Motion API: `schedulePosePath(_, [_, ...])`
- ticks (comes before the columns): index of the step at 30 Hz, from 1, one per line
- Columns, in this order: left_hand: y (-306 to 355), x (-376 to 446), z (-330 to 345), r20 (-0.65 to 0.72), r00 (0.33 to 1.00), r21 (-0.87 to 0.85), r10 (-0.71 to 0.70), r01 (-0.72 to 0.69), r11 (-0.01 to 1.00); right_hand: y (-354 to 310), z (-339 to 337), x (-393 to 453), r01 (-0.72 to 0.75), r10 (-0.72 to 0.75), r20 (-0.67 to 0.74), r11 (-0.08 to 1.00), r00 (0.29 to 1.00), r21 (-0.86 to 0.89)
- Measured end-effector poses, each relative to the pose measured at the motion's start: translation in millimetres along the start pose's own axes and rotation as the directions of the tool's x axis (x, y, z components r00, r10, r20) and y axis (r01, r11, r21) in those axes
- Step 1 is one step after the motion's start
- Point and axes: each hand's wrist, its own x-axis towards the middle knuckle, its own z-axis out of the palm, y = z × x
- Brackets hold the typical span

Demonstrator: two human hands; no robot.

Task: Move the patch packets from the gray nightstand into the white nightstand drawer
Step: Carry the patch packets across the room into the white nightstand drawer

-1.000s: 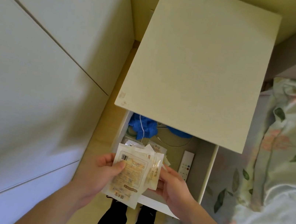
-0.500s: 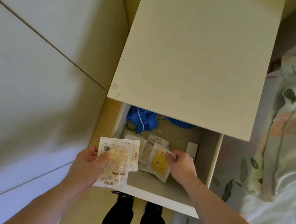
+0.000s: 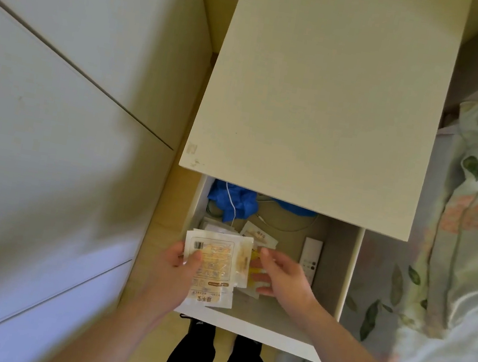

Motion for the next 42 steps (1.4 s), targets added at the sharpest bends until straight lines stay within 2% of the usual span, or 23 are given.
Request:
schedulePosePath(3, [-2,5,12,0.061,0.997,0.052,-0.043,0.04,0.998,2,-1,-11,-0.013,0.004,0.077,0.993,0.997,0.115])
schedulePosePath(6, [-2,12,20,0.088,0.995,0.167,-0.05,0.035,0.985,9,-10,-6,0.007,-0.007,-0.01,0.997,1.0,0.081])
schedulePosePath(8, [-2,19,24,0.094,0.995,0.218,-0.025,0.004,0.976,10,-17,2,0.052,-0.053,-0.125,0.999,0.991,-0.01])
schedulePosePath(11, [-7,35,29,0.05,0.998,0.27,0.032,-0.045,0.962,7,-25,14,0.119,-0.192,-0.276,0.958,0.942,-0.262])
schedulePosePath(13, [-10,48,34,-0.02,0.996,0.335,0.087,-0.076,0.939,4,-28,20,0.123,-0.246,-0.305,0.92,0.92,-0.371])
schedulePosePath(15, [-8,58,40,-0.062,0.986,0.484,0.155,-0.106,0.869,1,-32,28,0.102,-0.253,-0.26,0.871,0.932,-0.48])
schedulePosePath(17, [-6,65,43,-0.018,0.98,0.655,0.201,-0.14,0.743,2,-35,36,0.095,-0.227,-0.145,0.79,0.963,-0.606])
schedulePosePath(18, [-5,67,44,0.043,0.978,0.742,0.205,-0.168,0.649,1,-36,38,0.096,-0.205,-0.088,0.741,0.975,-0.665])
schedulePosePath(20, [-1,69,44,0.197,0.959,0.894,0.206,-0.262,0.364,-2,-35,42,0.1,-0.169,-0.016,0.652,0.986,-0.751])
schedulePosePath(22, [3,75,43,0.306,0.93,0.941,0.202,-0.328,0.088,-3,-33,45,0.094,-0.16,-0.001,0.585,0.987,-0.805])
schedulePosePath(23, [5,78,44,0.329,0.922,0.942,0.205,-0.336,-0.001,-4,-31,46,0.081,-0.157,-0.01,0.561,0.987,-0.824])
schedulePosePath(26, [9,87,48,0.38,0.899,0.922,0.217,-0.349,-0.169,-1,-26,51,0.059,-0.17,-0.038,0.529,0.985,-0.846])
schedulePosePath(33, [5,101,47,0.377,0.89,0.923,0.258,-0.337,-0.186,13,-16,52,0.074,-0.214,-0.05,0.534,0.975,-0.842])
schedulePosePath(36, [5,102,49,0.364,0.891,0.928,0.27,-0.325,-0.181,22,-17,50,0.12,-0.25,-0.038,0.586,0.968,-0.801])
schedulePosePath(42, [7,98,50,0.318,0.899,0.948,0.302,-0.297,-0.112,38,-30,50,0.095,-0.239,-0.131,0.746,0.962,-0.659])
